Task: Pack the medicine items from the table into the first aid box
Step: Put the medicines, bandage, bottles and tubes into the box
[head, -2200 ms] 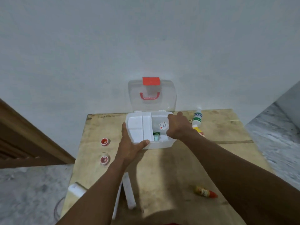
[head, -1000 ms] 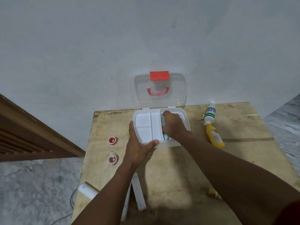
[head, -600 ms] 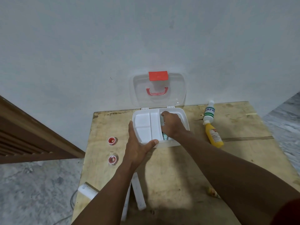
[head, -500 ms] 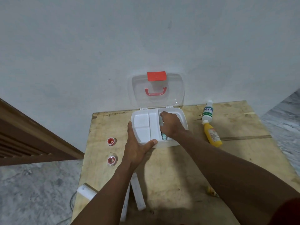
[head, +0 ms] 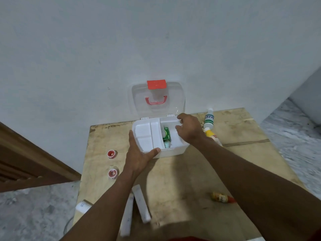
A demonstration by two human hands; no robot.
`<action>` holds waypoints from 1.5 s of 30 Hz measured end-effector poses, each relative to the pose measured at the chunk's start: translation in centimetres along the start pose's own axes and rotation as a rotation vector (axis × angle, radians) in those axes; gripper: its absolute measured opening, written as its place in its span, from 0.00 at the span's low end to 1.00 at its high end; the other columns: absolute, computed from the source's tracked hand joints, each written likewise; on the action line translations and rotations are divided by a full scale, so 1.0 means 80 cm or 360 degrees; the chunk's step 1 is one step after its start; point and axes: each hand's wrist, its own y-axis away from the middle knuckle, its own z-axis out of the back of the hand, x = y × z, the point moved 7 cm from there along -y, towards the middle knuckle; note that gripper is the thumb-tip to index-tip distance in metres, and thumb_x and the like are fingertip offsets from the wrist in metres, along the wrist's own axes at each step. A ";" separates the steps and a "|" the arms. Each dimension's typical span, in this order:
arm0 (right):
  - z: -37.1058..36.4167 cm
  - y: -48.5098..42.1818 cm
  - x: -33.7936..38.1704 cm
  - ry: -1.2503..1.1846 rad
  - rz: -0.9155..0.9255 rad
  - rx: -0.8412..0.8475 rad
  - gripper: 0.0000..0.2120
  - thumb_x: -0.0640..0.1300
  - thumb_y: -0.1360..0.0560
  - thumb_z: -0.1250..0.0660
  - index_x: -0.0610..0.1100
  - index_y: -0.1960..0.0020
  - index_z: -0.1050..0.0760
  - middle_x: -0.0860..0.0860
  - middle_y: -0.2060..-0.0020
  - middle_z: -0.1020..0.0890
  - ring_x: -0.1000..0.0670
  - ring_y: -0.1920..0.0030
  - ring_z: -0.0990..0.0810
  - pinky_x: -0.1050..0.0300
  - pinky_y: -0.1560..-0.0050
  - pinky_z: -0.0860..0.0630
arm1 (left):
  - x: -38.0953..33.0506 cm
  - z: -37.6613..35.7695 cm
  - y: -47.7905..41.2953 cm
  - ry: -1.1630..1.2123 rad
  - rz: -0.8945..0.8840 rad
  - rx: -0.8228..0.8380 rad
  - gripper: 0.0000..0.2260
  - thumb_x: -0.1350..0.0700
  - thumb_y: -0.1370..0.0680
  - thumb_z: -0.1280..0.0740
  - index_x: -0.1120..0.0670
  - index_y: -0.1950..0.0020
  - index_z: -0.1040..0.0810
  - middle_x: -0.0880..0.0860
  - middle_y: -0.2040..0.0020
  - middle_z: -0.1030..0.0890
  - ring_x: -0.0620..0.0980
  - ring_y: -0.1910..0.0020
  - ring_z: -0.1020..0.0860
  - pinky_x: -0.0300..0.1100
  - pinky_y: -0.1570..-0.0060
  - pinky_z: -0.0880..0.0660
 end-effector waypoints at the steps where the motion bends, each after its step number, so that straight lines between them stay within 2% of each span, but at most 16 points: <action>1: 0.010 0.005 -0.006 -0.0001 -0.0018 -0.0045 0.20 0.39 0.22 0.33 0.37 0.32 0.27 0.39 0.40 0.20 0.39 0.37 0.24 0.53 0.37 0.31 | -0.001 0.000 0.000 0.0001 -0.0005 0.0004 0.48 0.45 0.36 0.22 0.47 0.24 0.47 0.45 0.37 0.29 0.47 0.41 0.27 0.37 0.52 0.27; 4: 0.033 0.022 -0.027 0.0001 -0.0121 -0.0116 0.19 0.38 0.23 0.34 0.36 0.32 0.26 0.39 0.39 0.20 0.40 0.37 0.23 0.52 0.38 0.29 | -0.006 0.001 0.002 -0.0013 -0.0033 0.0002 0.46 0.51 0.33 0.19 0.49 0.25 0.46 0.42 0.40 0.30 0.43 0.43 0.29 0.35 0.52 0.29; 7: 0.044 0.036 -0.055 0.0050 -0.0252 -0.0108 0.20 0.39 0.22 0.35 0.38 0.30 0.27 0.40 0.40 0.19 0.40 0.38 0.22 0.53 0.40 0.27 | -0.011 0.003 0.000 -0.0022 -0.0092 0.0032 0.45 0.46 0.37 0.20 0.47 0.28 0.43 0.33 0.43 0.30 0.32 0.47 0.28 0.26 0.56 0.31; 10: 0.050 0.046 -0.079 0.0119 -0.0315 -0.0142 0.20 0.40 0.22 0.36 0.40 0.30 0.27 0.40 0.38 0.20 0.39 0.38 0.22 0.52 0.40 0.26 | -0.012 0.003 -0.006 -0.0043 -0.0127 0.0063 0.43 0.43 0.39 0.21 0.44 0.32 0.43 0.31 0.44 0.30 0.24 0.48 0.29 0.23 0.57 0.30; 13: 0.048 0.049 -0.100 0.0200 -0.0332 -0.0130 0.20 0.40 0.22 0.34 0.38 0.30 0.27 0.39 0.38 0.21 0.38 0.37 0.23 0.52 0.40 0.27 | -0.006 0.000 -0.008 -0.0065 -0.0107 0.0046 0.45 0.43 0.39 0.21 0.44 0.29 0.44 0.30 0.44 0.31 0.35 0.46 0.28 0.30 0.55 0.30; 16: 0.041 0.043 -0.119 0.0307 -0.0289 -0.0124 0.19 0.42 0.24 0.33 0.37 0.34 0.26 0.36 0.44 0.21 0.35 0.43 0.22 0.49 0.46 0.27 | 0.001 -0.001 -0.005 -0.0066 -0.0076 -0.0012 0.47 0.43 0.38 0.22 0.44 0.26 0.44 0.35 0.42 0.31 0.44 0.42 0.29 0.33 0.54 0.30; 18: 0.036 0.037 -0.129 0.0357 -0.0289 -0.0101 0.20 0.43 0.24 0.32 0.38 0.34 0.26 0.36 0.45 0.21 0.35 0.44 0.22 0.49 0.46 0.27 | 0.005 -0.001 -0.004 -0.0070 -0.0055 -0.0051 0.48 0.44 0.37 0.20 0.44 0.25 0.44 0.40 0.39 0.31 0.45 0.40 0.30 0.32 0.53 0.31; 21: 0.028 0.029 -0.145 0.0399 -0.0359 0.0011 0.23 0.46 0.22 0.33 0.43 0.29 0.30 0.37 0.42 0.23 0.36 0.41 0.24 0.48 0.42 0.26 | 0.009 0.000 -0.003 -0.0085 -0.0028 -0.0110 0.46 0.47 0.35 0.19 0.45 0.24 0.42 0.41 0.37 0.31 0.44 0.38 0.31 0.30 0.50 0.32; 22: 0.024 0.026 -0.151 0.0408 -0.0375 0.0057 0.24 0.47 0.22 0.33 0.45 0.27 0.32 0.38 0.40 0.24 0.36 0.39 0.24 0.47 0.41 0.26 | 0.010 0.000 -0.004 -0.0092 -0.0026 -0.0117 0.46 0.46 0.35 0.19 0.45 0.25 0.42 0.42 0.36 0.31 0.45 0.37 0.31 0.33 0.47 0.30; 24: 0.016 0.018 -0.163 0.0398 -0.0401 0.0157 0.26 0.48 0.22 0.33 0.48 0.26 0.35 0.38 0.39 0.25 0.36 0.38 0.25 0.46 0.40 0.26 | 0.013 0.001 -0.006 -0.0117 -0.0011 -0.0120 0.47 0.43 0.37 0.19 0.45 0.24 0.41 0.44 0.33 0.30 0.47 0.35 0.30 0.45 0.39 0.26; 27: 0.008 0.010 -0.174 0.0388 -0.0408 0.0254 0.27 0.46 0.22 0.34 0.50 0.25 0.38 0.39 0.39 0.26 0.37 0.38 0.25 0.46 0.40 0.26 | 0.014 0.004 -0.008 -0.0152 -0.0001 -0.0108 0.48 0.41 0.38 0.19 0.46 0.25 0.41 0.45 0.32 0.29 0.49 0.34 0.29 0.55 0.37 0.25; 32: 0.001 -0.004 -0.180 0.0363 -0.0312 0.0270 0.26 0.43 0.23 0.36 0.52 0.26 0.36 0.38 0.42 0.23 0.37 0.42 0.22 0.48 0.45 0.25 | 0.011 0.000 -0.009 -0.0173 -0.0009 -0.0096 0.47 0.39 0.38 0.21 0.46 0.26 0.41 0.45 0.33 0.30 0.47 0.35 0.29 0.52 0.41 0.23; 35: 0.000 -0.007 -0.183 0.0346 -0.0287 0.0254 0.23 0.45 0.22 0.36 0.52 0.28 0.34 0.39 0.42 0.22 0.38 0.42 0.22 0.49 0.46 0.25 | 0.004 -0.002 -0.009 -0.0136 -0.0065 -0.0091 0.43 0.42 0.37 0.21 0.46 0.28 0.38 0.44 0.35 0.29 0.43 0.36 0.28 0.41 0.46 0.24; 38: 0.000 -0.010 -0.187 0.0293 -0.0281 0.0286 0.22 0.44 0.24 0.35 0.51 0.30 0.32 0.40 0.42 0.21 0.38 0.43 0.21 0.52 0.49 0.26 | 0.001 -0.004 -0.008 -0.0125 -0.0079 -0.0100 0.41 0.44 0.36 0.21 0.46 0.28 0.38 0.43 0.36 0.29 0.41 0.36 0.29 0.37 0.48 0.26; 41: 0.004 -0.011 -0.188 0.0222 -0.0297 0.0356 0.22 0.43 0.26 0.32 0.50 0.33 0.29 0.42 0.42 0.20 0.39 0.43 0.20 0.56 0.53 0.30 | 0.003 -0.005 -0.007 -0.0133 -0.0062 -0.0098 0.42 0.43 0.37 0.21 0.46 0.28 0.38 0.43 0.36 0.29 0.42 0.36 0.29 0.40 0.46 0.24; 45: 0.019 -0.008 -0.176 0.0091 -0.0168 0.0386 0.20 0.41 0.28 0.29 0.47 0.36 0.26 0.42 0.47 0.18 0.39 0.48 0.19 0.57 0.55 0.31 | 0.010 -0.002 -0.008 -0.0155 -0.0011 -0.0091 0.46 0.40 0.38 0.21 0.45 0.27 0.40 0.45 0.34 0.30 0.48 0.35 0.29 0.52 0.41 0.23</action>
